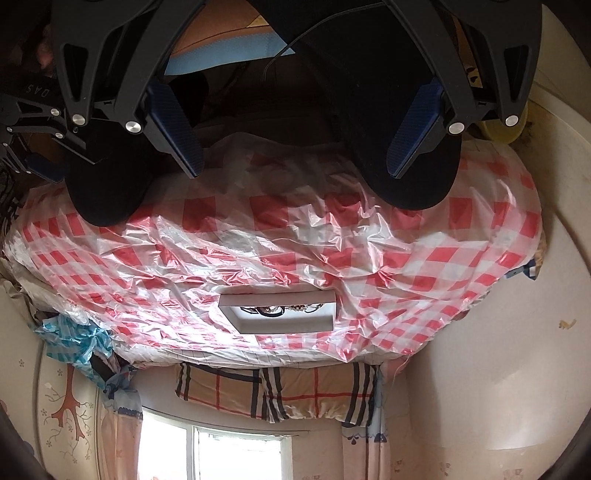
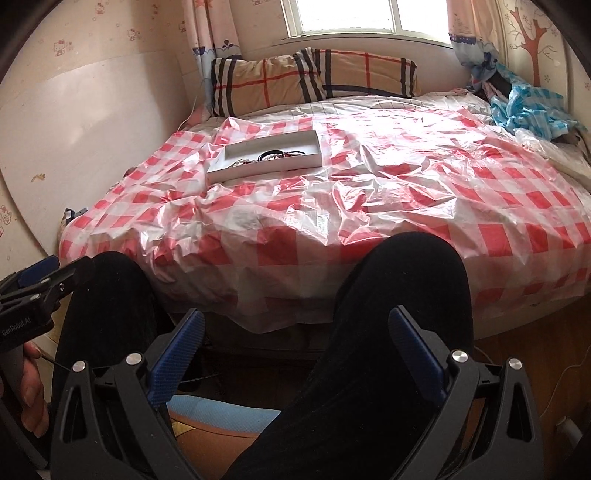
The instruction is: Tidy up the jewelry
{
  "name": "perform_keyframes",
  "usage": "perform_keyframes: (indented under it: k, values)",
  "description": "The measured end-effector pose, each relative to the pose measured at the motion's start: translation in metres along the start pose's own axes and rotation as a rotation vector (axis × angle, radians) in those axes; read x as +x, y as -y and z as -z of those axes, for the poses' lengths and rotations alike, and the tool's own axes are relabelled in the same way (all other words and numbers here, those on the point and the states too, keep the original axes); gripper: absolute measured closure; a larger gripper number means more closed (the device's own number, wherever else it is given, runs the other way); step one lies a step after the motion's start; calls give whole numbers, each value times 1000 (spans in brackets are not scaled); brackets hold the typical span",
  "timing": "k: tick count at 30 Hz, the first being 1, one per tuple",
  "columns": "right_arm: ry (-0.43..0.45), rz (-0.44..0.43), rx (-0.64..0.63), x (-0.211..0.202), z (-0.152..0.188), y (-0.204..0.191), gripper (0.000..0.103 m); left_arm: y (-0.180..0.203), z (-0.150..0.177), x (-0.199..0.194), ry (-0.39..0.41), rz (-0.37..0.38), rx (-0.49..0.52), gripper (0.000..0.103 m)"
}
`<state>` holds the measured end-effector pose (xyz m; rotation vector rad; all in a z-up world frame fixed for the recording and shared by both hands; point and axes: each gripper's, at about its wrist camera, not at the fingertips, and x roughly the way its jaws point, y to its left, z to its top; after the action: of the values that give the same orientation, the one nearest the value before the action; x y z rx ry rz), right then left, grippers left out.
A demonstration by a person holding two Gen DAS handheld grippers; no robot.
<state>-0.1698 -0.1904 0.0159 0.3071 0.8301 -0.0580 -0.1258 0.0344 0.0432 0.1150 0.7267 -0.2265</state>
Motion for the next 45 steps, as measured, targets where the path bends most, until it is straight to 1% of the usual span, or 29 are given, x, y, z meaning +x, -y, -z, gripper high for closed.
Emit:
perform_keyframes:
  k: [8,19,25,35,39,45]
  values:
    - [-32,15,-18,10,0,-6,7,-5,2,16,-35,12,-11,8]
    - [-49,32,-32,19,-2,-12,7,-12,3,29,-51,19,-29,8]
    - [-51,38,-45,19,-3,-15,7,-16,2,32,-56,22,-48,8]
    - [-51,38,-60,17,-4,-17,7,-11,2,29,-54,41,-37,8]
    - [-58,55,-70,16,-3,-19,7,-12,3,30,-54,41,-46,8]
    - [-59,79,-78,16,-1,-19,7,-10,5,33,-76,34,-45,8]
